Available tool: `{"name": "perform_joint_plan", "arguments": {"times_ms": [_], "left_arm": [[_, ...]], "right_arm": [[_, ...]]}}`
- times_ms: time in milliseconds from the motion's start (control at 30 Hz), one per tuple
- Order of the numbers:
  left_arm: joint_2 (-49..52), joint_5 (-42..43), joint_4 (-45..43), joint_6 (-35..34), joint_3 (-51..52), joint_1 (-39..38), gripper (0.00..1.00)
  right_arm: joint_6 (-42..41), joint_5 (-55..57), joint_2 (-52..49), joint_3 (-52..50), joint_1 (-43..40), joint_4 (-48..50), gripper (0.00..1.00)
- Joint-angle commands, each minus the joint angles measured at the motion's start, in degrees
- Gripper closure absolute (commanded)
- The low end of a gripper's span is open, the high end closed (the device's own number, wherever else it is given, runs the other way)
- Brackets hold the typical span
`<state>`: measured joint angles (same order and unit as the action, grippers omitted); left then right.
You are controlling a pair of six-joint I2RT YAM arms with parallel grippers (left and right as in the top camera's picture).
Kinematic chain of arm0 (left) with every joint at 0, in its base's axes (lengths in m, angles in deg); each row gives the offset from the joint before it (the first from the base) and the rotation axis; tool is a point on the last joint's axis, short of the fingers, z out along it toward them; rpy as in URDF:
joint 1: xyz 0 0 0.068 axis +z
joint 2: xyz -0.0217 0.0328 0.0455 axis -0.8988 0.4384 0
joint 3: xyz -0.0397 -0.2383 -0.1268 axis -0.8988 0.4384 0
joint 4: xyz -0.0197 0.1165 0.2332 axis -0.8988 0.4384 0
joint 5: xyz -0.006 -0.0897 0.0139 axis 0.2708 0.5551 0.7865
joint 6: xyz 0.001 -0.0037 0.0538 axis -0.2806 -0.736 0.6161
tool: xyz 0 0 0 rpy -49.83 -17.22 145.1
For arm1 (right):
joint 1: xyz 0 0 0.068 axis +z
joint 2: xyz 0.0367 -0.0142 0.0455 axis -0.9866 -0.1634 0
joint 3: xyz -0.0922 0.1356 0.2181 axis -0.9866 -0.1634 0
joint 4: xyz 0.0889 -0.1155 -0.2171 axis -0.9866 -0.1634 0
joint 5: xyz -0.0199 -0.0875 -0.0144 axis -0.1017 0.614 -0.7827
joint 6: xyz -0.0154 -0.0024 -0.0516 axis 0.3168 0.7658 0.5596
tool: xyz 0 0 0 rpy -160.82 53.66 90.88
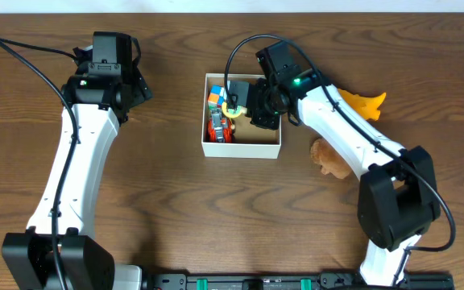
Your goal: Pack container
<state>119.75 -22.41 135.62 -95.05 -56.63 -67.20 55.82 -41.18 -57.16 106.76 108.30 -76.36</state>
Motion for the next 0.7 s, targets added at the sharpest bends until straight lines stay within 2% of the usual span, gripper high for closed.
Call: {"name": "perform_joint_plan", "arguments": {"times_ms": [0, 133, 233, 333, 500, 667], "left_arm": [[-0.90, -0.48, 0.13, 0.28, -0.96, 0.02, 0.02], [-0.90, -0.48, 0.13, 0.28, -0.96, 0.02, 0.02], [-0.90, -0.48, 0.13, 0.28, -0.96, 0.02, 0.02], [-0.90, -0.48, 0.13, 0.28, -0.96, 0.02, 0.02], [-0.90, -0.48, 0.13, 0.28, -0.96, 0.02, 0.02], [-0.90, -0.48, 0.13, 0.28, -0.96, 0.02, 0.02]], "right_arm": [[1.09, 4.11, -2.03, 0.57, -0.04, 0.09, 0.99], [1.09, 4.70, -2.95, 0.57, -0.04, 0.13, 0.96], [1.05, 4.72, -2.97, 0.57, -0.04, 0.31, 0.73], [0.79, 4.70, -2.95, 0.59, -0.04, 0.33, 0.63], [-0.96, 4.70, -2.16, 0.72, -0.02, 0.39, 0.60], [-12.61, 6.71, 3.28, 3.80, -0.61, -1.05, 0.59]]}}
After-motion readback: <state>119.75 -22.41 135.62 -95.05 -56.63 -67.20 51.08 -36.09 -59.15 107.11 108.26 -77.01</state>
